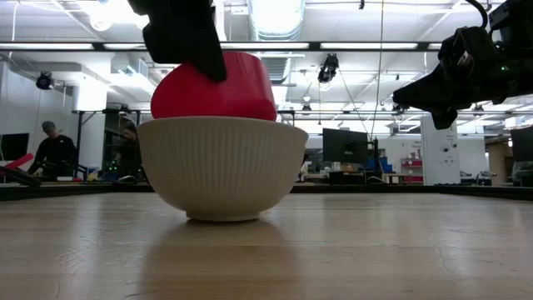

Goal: Nest bowls inside each other
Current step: Stack the red bowl on the green bowl, then return to Home Position

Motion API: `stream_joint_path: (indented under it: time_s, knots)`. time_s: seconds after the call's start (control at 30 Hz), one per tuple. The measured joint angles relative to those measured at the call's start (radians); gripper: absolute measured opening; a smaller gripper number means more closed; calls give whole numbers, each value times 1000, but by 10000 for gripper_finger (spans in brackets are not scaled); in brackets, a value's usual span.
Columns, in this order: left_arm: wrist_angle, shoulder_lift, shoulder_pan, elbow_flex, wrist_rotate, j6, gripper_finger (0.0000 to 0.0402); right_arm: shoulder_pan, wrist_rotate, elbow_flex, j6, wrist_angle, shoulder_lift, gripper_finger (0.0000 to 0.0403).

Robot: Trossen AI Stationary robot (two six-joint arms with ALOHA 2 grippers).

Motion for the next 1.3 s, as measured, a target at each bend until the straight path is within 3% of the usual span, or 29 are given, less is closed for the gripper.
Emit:
stream_joint_path:
  time_s: [0.5, 1.3]
  knots:
    - [29, 0, 16, -1, -1, 75, 38, 0, 0, 0, 0, 0, 0, 54]
    - [29, 0, 36, -3, -1, 94, 229, 0, 0, 0, 0, 0, 0, 54]
